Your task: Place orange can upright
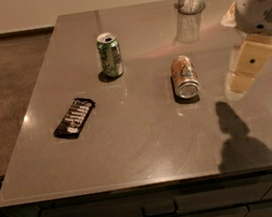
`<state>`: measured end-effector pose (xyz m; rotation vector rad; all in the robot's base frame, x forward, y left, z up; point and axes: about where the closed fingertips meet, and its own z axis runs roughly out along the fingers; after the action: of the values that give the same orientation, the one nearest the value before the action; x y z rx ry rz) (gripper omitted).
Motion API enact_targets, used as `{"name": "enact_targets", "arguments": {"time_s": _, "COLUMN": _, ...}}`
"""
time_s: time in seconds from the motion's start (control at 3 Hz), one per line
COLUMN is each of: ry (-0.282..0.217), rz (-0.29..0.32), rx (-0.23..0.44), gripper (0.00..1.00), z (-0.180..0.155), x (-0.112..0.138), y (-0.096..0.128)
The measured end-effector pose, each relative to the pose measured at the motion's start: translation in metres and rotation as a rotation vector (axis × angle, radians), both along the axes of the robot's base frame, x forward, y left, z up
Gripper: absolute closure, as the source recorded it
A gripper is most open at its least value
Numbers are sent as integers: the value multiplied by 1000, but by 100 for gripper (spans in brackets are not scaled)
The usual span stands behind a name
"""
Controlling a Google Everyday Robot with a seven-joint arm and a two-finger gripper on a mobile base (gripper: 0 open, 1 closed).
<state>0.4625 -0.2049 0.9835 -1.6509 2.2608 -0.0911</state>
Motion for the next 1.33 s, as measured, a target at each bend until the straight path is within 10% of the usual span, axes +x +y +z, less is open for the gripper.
{"name": "enact_targets", "arguments": {"time_s": 0.67, "ry": 37, "rz": -249, "rx": 69, "gripper": 0, "z": -19, "x": 49, "y": 38}}
{"name": "enact_targets", "arguments": {"time_s": 1.33, "ry": 114, "rz": -628, "rx": 171, "gripper": 0, "z": -38, "x": 96, "y": 53}}
